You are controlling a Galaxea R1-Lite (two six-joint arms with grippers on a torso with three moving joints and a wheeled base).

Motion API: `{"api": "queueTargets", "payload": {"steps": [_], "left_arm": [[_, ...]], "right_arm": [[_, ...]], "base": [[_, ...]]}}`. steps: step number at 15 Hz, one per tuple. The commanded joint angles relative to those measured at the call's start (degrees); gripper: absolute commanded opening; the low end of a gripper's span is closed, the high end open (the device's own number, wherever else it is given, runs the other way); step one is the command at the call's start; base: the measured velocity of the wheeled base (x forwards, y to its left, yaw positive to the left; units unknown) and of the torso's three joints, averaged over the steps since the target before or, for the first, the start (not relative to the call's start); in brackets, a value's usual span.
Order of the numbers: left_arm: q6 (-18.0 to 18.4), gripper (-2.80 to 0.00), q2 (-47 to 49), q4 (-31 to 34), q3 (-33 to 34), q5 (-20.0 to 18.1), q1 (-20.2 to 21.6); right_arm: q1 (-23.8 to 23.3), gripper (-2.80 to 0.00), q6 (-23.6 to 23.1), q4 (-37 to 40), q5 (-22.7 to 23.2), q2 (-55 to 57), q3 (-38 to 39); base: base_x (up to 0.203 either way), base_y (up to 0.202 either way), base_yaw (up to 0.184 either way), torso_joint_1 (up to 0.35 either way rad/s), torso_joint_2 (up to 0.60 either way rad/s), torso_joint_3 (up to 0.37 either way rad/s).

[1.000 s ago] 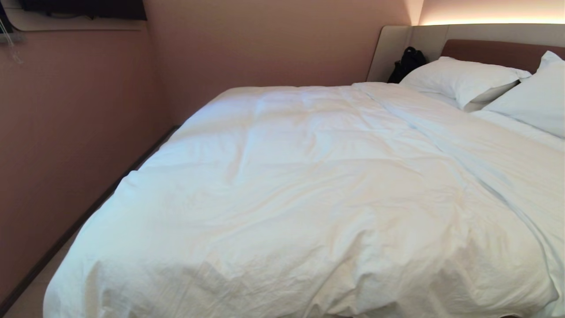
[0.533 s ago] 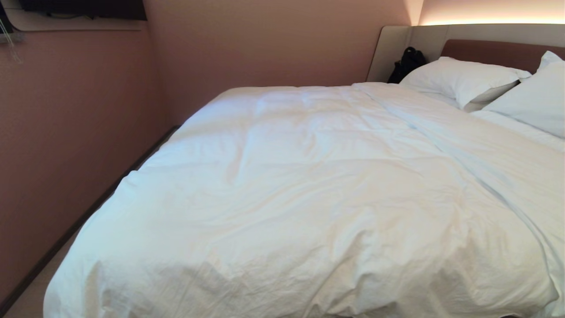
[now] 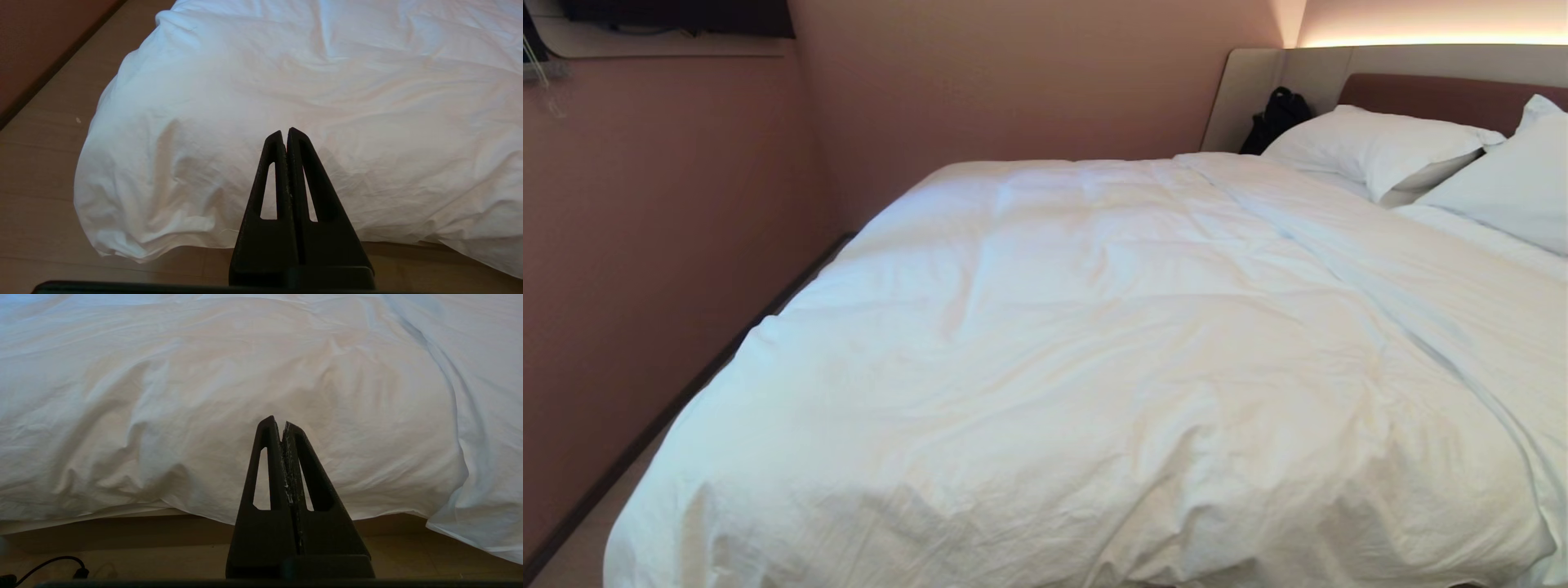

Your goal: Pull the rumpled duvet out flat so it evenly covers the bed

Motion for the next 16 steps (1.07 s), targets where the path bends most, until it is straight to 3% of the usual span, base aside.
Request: {"api": "queueTargets", "payload": {"steps": [1,4,6,9,11,14,16], "left_arm": [[1.1,-2.8,-1.8,0.0,0.6,1.1,-1.1],[5.6,-2.8,-3.3,-0.9,1.8,7.0,-5.0],[5.9,-2.8,-3.3,-1.3,1.8,7.2,-5.4],[6.2,-2.8,-3.1,-1.6,1.8,9.0,-11.0],[6.7,-2.8,-3.0,-5.3,3.2,9.6,-12.6],[9.8,-2.8,-2.7,-9.4,5.7,9.6,-16.5],[10.4,-2.8,-2.8,-9.8,6.2,11.8,-20.1]], "right_arm": [[0.0,-2.8,0.0,0.0,0.0,0.0,0.0],[0.0,-2.8,0.1,0.0,0.0,0.0,0.0],[0.0,-2.8,0.0,0.0,0.0,0.0,0.0],[0.0,-2.8,0.0,0.0,0.0,0.0,0.0],[0.0,-2.8,0.0,0.0,0.0,0.0,0.0],[0.0,-2.8,0.0,0.0,0.0,0.0,0.0],[0.0,-2.8,0.0,0.0,0.0,0.0,0.0]], "base": [[0.0,0.0,0.0,0.0,0.0,0.0],[0.0,0.0,0.0,0.0,0.0,0.0],[0.0,0.0,0.0,0.0,0.0,0.0],[0.0,0.0,0.0,0.0,0.0,0.0],[0.0,0.0,0.0,0.0,0.0,0.0],[0.0,0.0,0.0,0.0,0.0,0.0],[0.0,0.0,0.0,0.0,0.0,0.0]]}}
